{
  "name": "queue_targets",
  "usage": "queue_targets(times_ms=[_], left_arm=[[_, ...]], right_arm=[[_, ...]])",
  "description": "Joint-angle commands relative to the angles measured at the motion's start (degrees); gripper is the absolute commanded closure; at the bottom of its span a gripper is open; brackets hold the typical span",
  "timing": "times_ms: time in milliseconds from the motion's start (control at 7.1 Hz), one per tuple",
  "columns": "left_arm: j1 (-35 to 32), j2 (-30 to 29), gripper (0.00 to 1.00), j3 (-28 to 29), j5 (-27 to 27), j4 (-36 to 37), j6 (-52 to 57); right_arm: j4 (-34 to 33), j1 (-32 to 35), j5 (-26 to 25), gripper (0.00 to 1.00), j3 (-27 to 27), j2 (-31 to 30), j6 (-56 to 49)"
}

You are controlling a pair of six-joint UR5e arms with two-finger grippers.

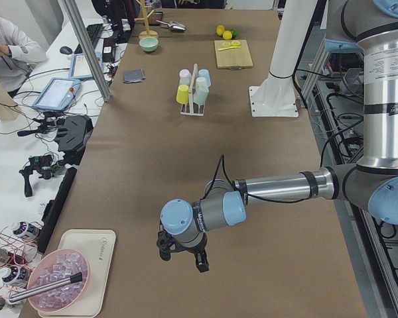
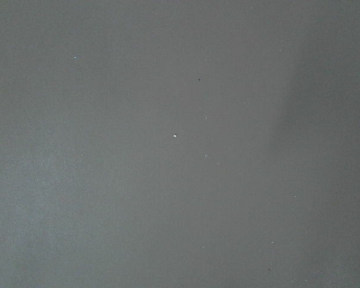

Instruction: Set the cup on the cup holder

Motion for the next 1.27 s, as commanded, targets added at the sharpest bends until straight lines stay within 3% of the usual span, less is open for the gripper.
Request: queue_targets(times_ms=[0, 141, 282, 705, 845, 1127], left_arm=[[0.47, -2.14, 0.02, -0.54, 7.09, 0.51, -0.01], [0.47, -3.81, 0.02, -3.15, 11.07, 0.60, -0.19], [0.47, -4.00, 0.02, -5.44, 10.85, 0.60, -0.28], [0.47, -4.53, 0.02, -6.00, 7.16, -0.01, 0.07], [0.47, -4.45, 0.02, -5.12, 1.85, -0.02, 0.16], [0.47, -4.53, 0.02, -5.81, -0.58, -0.02, -0.19]], right_arm=[[0.00, 0.00, -0.07, 0.00, -0.02, 0.09, 0.03], [0.00, 0.00, -0.07, 0.00, -0.02, 0.00, 0.03], [-0.09, 0.00, -0.07, 0.00, -0.02, 0.00, 0.03], [-0.09, 0.00, -0.07, 0.00, -0.02, 0.17, 0.21], [0.00, 0.00, -0.07, 0.00, -0.02, 0.26, 0.21], [-0.09, 0.00, -0.07, 0.00, -0.02, 0.26, 0.21]])
